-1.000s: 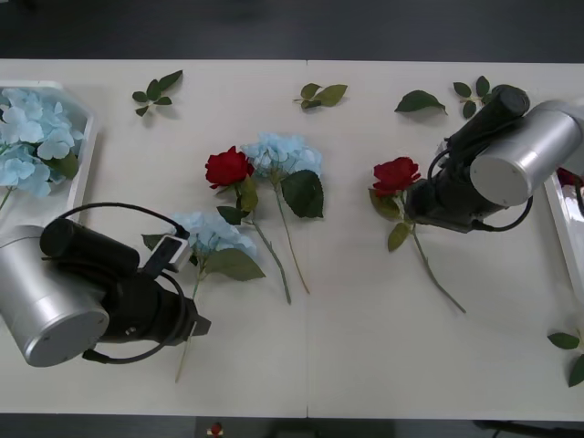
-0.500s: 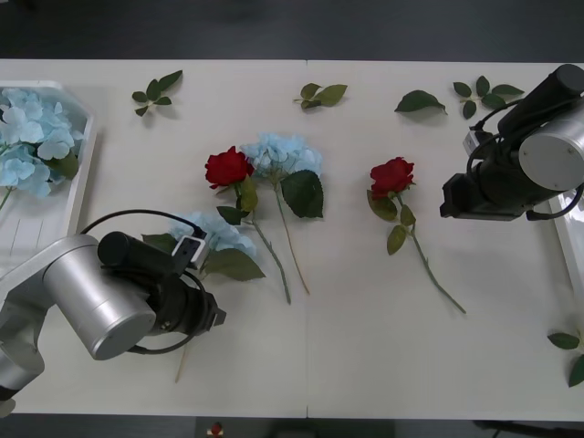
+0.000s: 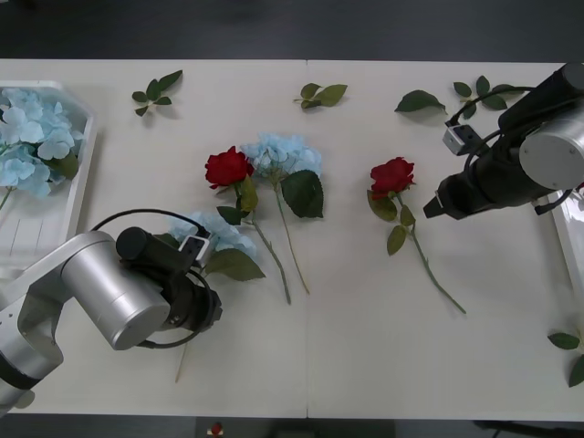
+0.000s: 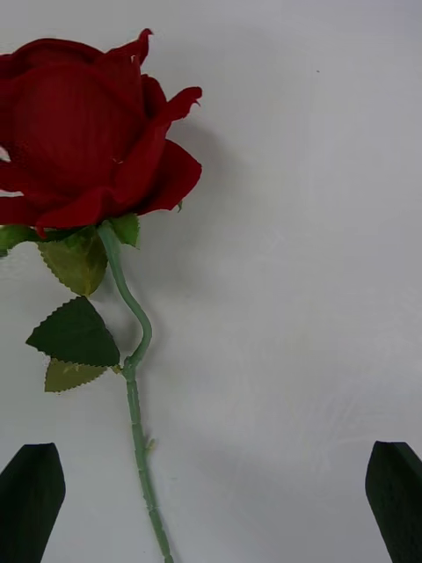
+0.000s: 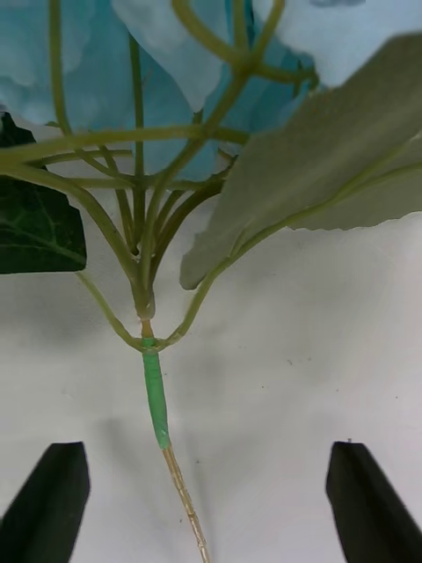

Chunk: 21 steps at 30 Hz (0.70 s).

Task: Put the red flowers into the right box and the blue flowers into the left box

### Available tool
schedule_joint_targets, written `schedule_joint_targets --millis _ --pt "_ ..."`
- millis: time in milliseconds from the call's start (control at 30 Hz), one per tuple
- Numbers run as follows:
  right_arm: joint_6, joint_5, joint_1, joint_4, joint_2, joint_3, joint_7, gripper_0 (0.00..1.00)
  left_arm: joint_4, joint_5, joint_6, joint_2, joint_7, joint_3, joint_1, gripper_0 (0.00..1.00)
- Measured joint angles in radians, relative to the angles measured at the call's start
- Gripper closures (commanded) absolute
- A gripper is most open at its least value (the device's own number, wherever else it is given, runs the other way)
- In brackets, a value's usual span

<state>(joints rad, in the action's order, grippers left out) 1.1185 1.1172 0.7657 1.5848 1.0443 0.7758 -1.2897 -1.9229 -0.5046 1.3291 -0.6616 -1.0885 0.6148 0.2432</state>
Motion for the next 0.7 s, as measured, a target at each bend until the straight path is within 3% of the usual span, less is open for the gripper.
schedule_joint_targets --millis 67,433,633,700 --pt "-0.005 0.014 0.000 0.000 0.000 -0.007 -0.051 0.00 0.000 0.003 0.000 0.000 0.000 0.000 0.000 0.39" --pt "-0.036 -0.005 0.000 -0.025 -0.064 -0.023 -0.136 0.00 0.023 0.029 0.001 0.000 0.000 0.054 0.019 0.40" --pt "-0.036 -0.046 0.000 -0.100 -0.146 -0.023 -0.136 0.00 0.023 0.029 0.001 0.000 0.001 0.056 0.019 0.61" --pt "-0.036 -0.062 0.000 -0.123 -0.169 -0.023 -0.136 0.00 0.026 0.029 0.001 0.000 0.001 0.056 0.019 0.79"
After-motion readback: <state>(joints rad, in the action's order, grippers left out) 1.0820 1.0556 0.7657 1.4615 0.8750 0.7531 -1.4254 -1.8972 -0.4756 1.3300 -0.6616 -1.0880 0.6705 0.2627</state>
